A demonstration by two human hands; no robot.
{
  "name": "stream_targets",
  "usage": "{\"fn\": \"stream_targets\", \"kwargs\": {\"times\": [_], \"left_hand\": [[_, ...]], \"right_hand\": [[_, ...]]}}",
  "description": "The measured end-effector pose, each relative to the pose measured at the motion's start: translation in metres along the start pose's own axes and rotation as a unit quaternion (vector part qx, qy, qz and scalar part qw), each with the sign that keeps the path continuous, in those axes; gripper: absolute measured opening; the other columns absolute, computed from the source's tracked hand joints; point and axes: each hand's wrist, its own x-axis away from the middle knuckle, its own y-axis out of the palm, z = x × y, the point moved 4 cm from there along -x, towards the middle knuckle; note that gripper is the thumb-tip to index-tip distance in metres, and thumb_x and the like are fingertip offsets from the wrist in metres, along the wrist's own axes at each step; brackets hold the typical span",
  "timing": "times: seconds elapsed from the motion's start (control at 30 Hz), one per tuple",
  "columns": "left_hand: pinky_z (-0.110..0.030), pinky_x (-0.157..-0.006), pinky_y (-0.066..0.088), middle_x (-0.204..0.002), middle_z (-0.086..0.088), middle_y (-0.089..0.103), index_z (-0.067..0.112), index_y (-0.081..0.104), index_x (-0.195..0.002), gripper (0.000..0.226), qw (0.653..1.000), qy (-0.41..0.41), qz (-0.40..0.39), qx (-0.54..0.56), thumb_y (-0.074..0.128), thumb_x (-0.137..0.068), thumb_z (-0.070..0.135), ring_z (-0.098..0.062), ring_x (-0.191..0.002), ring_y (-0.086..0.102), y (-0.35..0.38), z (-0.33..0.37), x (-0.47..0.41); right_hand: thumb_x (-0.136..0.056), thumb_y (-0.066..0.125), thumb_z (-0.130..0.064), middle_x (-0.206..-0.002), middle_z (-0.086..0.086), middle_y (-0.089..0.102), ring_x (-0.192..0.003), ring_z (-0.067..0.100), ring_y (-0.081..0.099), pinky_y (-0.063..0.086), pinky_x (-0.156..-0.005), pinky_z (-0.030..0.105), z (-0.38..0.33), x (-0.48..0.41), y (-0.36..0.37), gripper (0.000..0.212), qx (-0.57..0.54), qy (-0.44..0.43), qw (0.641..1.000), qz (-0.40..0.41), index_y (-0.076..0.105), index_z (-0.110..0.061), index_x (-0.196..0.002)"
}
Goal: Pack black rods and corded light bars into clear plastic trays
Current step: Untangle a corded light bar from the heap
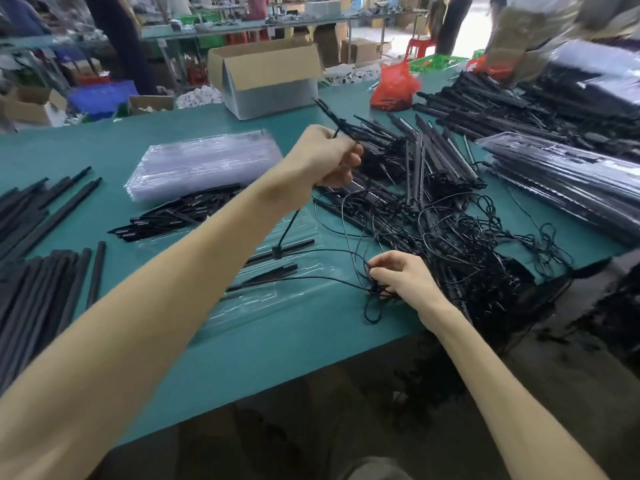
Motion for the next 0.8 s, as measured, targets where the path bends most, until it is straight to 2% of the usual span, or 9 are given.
{"fn": "stream_targets", "kwargs": {"times": [0.1, 0.27, 0.37, 0.47, 0.53, 0.6, 0.67, 0.73, 0.8], "left_hand": [[-0.026, -0.058, 0.051, -0.08, -0.003, 0.072, 0.002, 0.07, -0.101, 0.014, 0.982, 0.033, -0.097, -0.159, 0.064, -0.097, 0.013, -0.01, -0.058, 0.063, 0.019, -0.026, -0.003], [-0.01, -0.062, 0.047, -0.086, 0.004, 0.075, 0.011, 0.073, -0.101, 0.014, 0.943, 0.076, -0.228, -0.229, 0.074, -0.091, 0.02, 0.003, -0.066, 0.066, 0.043, -0.066, 0.01], [-0.008, -0.078, 0.048, -0.123, 0.011, 0.066, 0.03, 0.06, -0.135, 0.052, 0.911, 0.072, -0.306, -0.268, 0.076, -0.087, 0.039, 0.005, -0.092, 0.066, 0.044, -0.083, 0.021], [-0.022, -0.092, 0.049, -0.125, 0.01, 0.064, 0.028, 0.064, -0.13, 0.051, 0.915, 0.104, -0.252, -0.297, 0.076, -0.084, 0.046, -0.006, -0.105, 0.064, 0.035, -0.096, 0.023], [-0.029, -0.077, 0.049, -0.095, 0.005, 0.068, 0.015, 0.071, -0.102, 0.04, 0.936, 0.106, -0.153, -0.299, 0.079, -0.081, 0.048, -0.01, -0.081, 0.062, 0.026, -0.103, 0.023], [-0.033, -0.065, 0.043, -0.073, -0.004, 0.062, 0.006, 0.063, -0.083, 0.047, 0.952, 0.072, -0.095, -0.283, 0.075, -0.083, 0.051, -0.016, -0.065, 0.051, 0.02, -0.115, 0.026], [-0.037, -0.072, 0.05, -0.079, -0.01, 0.07, 0.003, 0.066, -0.085, 0.054, 0.953, 0.04, -0.123, -0.274, 0.064, -0.09, 0.057, -0.016, -0.069, 0.058, 0.02, -0.127, 0.033], [-0.035, -0.086, 0.052, -0.089, -0.001, 0.075, 0.015, 0.076, -0.089, 0.051, 0.943, 0.021, -0.174, -0.284, 0.048, -0.099, 0.056, -0.012, -0.084, 0.067, 0.027, -0.134, 0.042], [-0.031, -0.089, 0.052, -0.09, 0.006, 0.073, 0.025, 0.077, -0.09, 0.046, 0.941, 0.018, -0.185, -0.283, 0.041, -0.103, 0.052, -0.014, -0.092, 0.068, 0.032, -0.133, 0.047]], "right_hand": [[-0.087, 0.072, -0.016, -0.087, -0.009, 0.076, -0.084, 0.007, 0.069, 0.051, -0.069, 0.022, 0.001, 0.0, -0.001, 0.009, 0.0, -0.004, 1.0, 0.004, 0.073, -0.023, -0.093], [-0.088, 0.075, -0.017, -0.09, -0.004, 0.076, -0.087, 0.012, 0.07, 0.054, -0.076, 0.031, 0.001, 0.002, 0.0, 0.009, -0.003, -0.009, 1.0, 0.007, 0.074, -0.021, -0.096], [-0.09, 0.074, -0.019, -0.091, -0.002, 0.077, -0.084, 0.008, 0.07, 0.052, -0.074, 0.025, -0.001, 0.002, 0.0, 0.008, -0.012, -0.018, 1.0, -0.011, 0.075, -0.02, -0.098], [-0.091, 0.073, -0.016, -0.093, -0.003, 0.078, -0.081, 0.005, 0.069, 0.05, -0.066, 0.016, -0.002, 0.004, -0.001, 0.011, -0.046, -0.003, 0.998, -0.039, 0.076, -0.018, -0.101], [-0.091, 0.072, -0.011, -0.093, -0.005, 0.078, -0.08, 0.005, 0.071, 0.051, -0.061, 0.015, -0.003, 0.005, -0.002, 0.014, -0.074, 0.017, 0.995, -0.059, 0.075, -0.018, -0.103], [-0.091, 0.07, -0.007, -0.096, -0.001, 0.078, -0.081, 0.011, 0.074, 0.054, -0.061, 0.018, -0.004, 0.006, -0.003, 0.018, -0.113, 0.031, 0.989, -0.086, 0.072, -0.013, -0.108], [-0.091, 0.07, -0.005, -0.097, 0.002, 0.078, -0.081, 0.015, 0.076, 0.055, -0.063, 0.018, -0.007, 0.006, -0.004, 0.021, -0.127, 0.033, 0.987, -0.097, 0.069, -0.009, -0.111], [-0.092, 0.069, -0.003, -0.096, 0.003, 0.078, -0.082, 0.017, 0.076, 0.056, -0.064, 0.02, -0.007, 0.006, -0.004, 0.022, -0.137, 0.035, 0.985, -0.101, 0.067, -0.007, -0.113], [-0.092, 0.068, -0.003, -0.101, 0.007, 0.077, -0.088, 0.02, 0.076, 0.058, -0.066, 0.022, -0.006, 0.006, -0.004, 0.022, -0.139, 0.037, 0.984, -0.108, 0.066, -0.007, -0.114]]}}
